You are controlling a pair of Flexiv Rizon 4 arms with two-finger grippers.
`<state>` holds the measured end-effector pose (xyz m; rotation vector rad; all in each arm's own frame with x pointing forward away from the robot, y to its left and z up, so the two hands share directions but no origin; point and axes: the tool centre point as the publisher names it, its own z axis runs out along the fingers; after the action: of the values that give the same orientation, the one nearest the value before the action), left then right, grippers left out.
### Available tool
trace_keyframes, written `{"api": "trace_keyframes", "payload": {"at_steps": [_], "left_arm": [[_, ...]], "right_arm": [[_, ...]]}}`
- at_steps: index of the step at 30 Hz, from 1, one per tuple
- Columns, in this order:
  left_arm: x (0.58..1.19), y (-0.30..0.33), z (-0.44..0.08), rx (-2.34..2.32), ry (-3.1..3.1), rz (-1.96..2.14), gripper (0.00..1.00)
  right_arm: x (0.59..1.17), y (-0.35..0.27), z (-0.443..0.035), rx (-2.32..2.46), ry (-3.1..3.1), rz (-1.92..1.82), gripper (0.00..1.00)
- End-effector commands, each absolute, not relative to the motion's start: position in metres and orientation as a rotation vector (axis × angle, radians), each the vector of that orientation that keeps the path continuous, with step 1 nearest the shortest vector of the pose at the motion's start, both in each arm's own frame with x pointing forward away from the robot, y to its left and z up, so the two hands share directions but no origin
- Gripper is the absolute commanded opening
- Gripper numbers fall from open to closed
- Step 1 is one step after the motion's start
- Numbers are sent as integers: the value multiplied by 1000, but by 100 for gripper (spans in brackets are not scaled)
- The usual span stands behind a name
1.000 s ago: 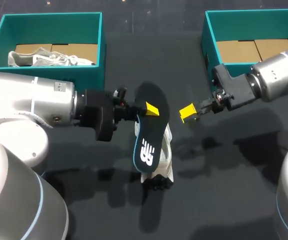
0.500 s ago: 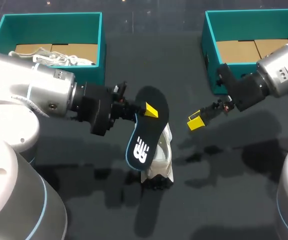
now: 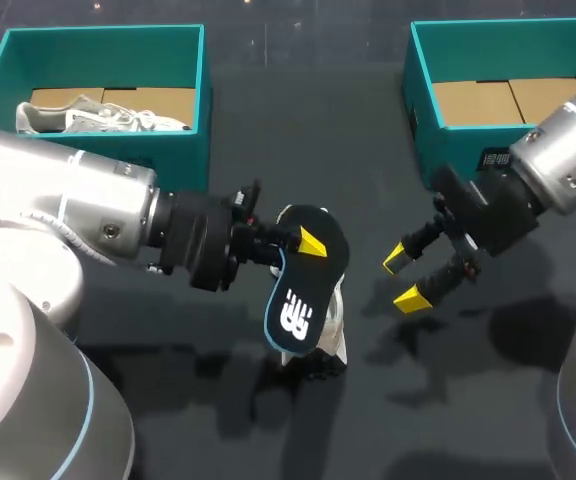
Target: Take the shoe out of the shoebox, open the shoe tongue, remove and reinsert the insole, then place the shoe into the shoebox
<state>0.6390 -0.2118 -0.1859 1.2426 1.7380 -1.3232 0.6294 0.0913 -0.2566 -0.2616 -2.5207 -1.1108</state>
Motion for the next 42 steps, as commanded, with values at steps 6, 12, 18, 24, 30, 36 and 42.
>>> {"api": "trace_keyframes", "payload": {"at_steps": [6,12,18,24,30,36,42], "left_arm": [[624,-214,-188,1180,1790,-1263,0],[620,-221,-204,1071,1903,-1377,0],[623,-220,-207,939,1942,-1468,0],[623,-220,-207,939,1942,-1468,0],[625,-229,-223,908,1973,-1517,0],[625,-232,-227,848,2026,-1579,0],[625,-232,-227,848,2026,-1579,0]], "right_arm": [[632,93,-251,-249,-2529,-1088,100],[635,102,-281,-137,-2653,-1037,100],[638,106,-297,-79,-2692,-994,100],[638,106,-297,-79,-2692,-994,100],[641,113,-304,-51,-2797,-959,100],[640,126,-313,64,-2948,-904,100],[639,127,-313,66,-2954,-900,100]]}}
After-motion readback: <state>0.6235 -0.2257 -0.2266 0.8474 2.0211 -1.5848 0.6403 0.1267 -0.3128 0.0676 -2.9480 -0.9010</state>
